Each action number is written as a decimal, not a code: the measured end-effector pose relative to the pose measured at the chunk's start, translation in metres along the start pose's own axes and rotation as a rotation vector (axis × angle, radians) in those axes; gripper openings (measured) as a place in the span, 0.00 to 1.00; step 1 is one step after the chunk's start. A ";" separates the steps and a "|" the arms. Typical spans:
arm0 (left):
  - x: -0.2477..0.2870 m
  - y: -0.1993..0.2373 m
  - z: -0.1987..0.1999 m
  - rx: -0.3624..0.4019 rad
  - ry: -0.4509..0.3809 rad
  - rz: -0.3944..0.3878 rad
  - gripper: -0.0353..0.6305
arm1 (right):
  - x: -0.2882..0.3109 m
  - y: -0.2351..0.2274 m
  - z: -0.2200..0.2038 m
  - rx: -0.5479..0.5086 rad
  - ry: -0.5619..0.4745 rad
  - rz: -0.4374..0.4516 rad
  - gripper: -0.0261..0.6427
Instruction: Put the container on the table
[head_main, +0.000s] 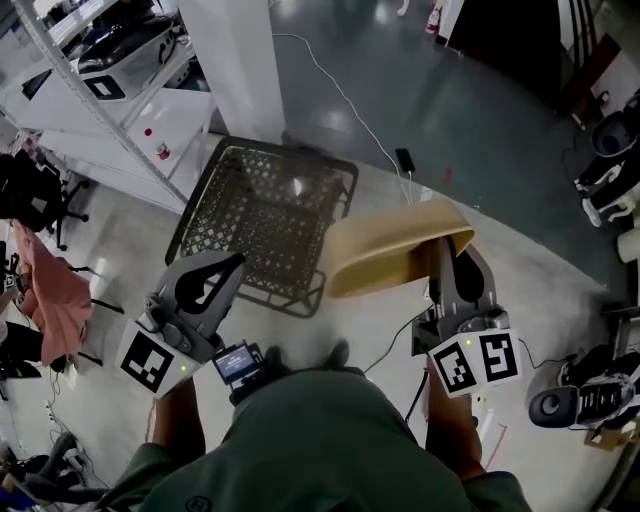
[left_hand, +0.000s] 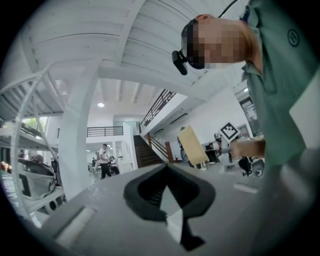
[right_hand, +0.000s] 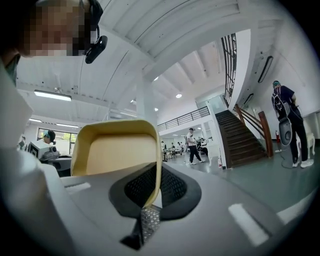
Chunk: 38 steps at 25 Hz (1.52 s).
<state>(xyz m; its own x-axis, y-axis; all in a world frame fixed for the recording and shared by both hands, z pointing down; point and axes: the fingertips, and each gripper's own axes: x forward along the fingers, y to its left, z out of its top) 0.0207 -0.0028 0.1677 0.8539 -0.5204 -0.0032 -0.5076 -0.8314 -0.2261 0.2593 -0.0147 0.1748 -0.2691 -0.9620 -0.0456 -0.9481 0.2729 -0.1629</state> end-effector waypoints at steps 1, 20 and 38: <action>0.001 -0.004 0.001 0.006 0.005 0.008 0.06 | -0.001 -0.003 -0.001 0.003 -0.002 0.010 0.05; 0.039 0.042 -0.013 -0.001 -0.021 -0.073 0.06 | 0.039 -0.018 -0.006 0.000 0.013 -0.061 0.05; 0.039 0.193 -0.074 -0.111 -0.095 -0.219 0.06 | 0.166 0.039 -0.042 -0.012 0.100 -0.207 0.05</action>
<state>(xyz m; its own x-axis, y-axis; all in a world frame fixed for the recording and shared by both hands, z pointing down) -0.0526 -0.1980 0.1959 0.9490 -0.3099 -0.0586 -0.3149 -0.9412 -0.1228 0.1703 -0.1638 0.2020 -0.0832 -0.9929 0.0855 -0.9867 0.0701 -0.1468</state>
